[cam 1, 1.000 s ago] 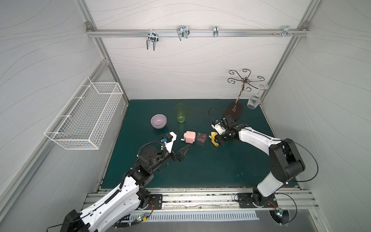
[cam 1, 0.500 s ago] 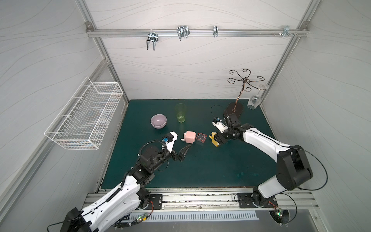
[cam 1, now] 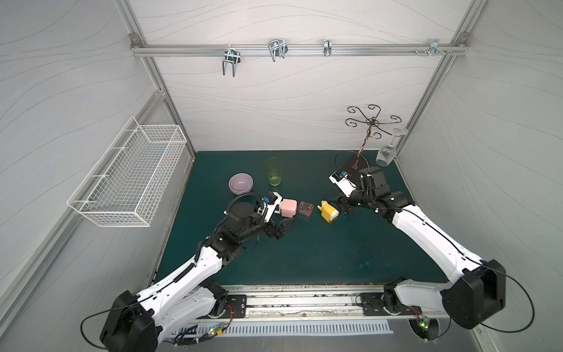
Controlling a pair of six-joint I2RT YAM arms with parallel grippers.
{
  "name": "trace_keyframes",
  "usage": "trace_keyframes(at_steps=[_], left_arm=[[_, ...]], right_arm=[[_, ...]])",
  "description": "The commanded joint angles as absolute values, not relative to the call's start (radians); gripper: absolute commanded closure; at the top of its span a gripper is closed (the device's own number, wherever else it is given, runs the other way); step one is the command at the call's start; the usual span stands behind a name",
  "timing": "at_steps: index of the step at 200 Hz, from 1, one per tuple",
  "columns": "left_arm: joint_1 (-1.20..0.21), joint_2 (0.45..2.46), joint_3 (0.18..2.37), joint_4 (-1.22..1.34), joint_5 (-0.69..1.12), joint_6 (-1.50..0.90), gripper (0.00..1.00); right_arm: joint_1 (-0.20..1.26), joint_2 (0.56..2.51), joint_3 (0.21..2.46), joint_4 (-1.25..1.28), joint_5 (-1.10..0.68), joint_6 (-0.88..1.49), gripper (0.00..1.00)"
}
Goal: Put the tray back into the pencil sharpener
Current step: Pick up the pencil sharpener from the center of the board.
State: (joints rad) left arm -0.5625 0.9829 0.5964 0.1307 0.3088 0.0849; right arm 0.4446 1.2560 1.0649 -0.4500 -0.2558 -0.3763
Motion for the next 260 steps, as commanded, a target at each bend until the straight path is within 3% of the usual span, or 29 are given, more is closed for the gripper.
trace_keyframes(at_steps=[1,62,101,165,260], left_arm=[[-0.531,1.005,0.662,0.097,0.365,0.132,0.0],[-0.407,1.018,0.624,0.148,0.093,-0.282,0.0],[-0.373,0.941,0.552,0.125,0.011,-0.462,0.0],[-0.362,0.8,0.493,0.029,-0.029,-0.482,0.0],[-0.36,0.822,0.541,-0.006,-0.004,-0.469,0.01]], right_arm=[[0.439,1.292,1.099,-0.468,-0.37,-0.446,0.27],[0.603,1.552,1.27,-0.501,-0.384,-0.52,0.27],[0.655,1.748,1.373,-0.487,-0.361,-0.534,0.27],[0.697,1.95,1.507,-0.511,-0.312,-0.584,0.26],[0.739,2.083,1.594,-0.497,-0.287,-0.621,0.29]])
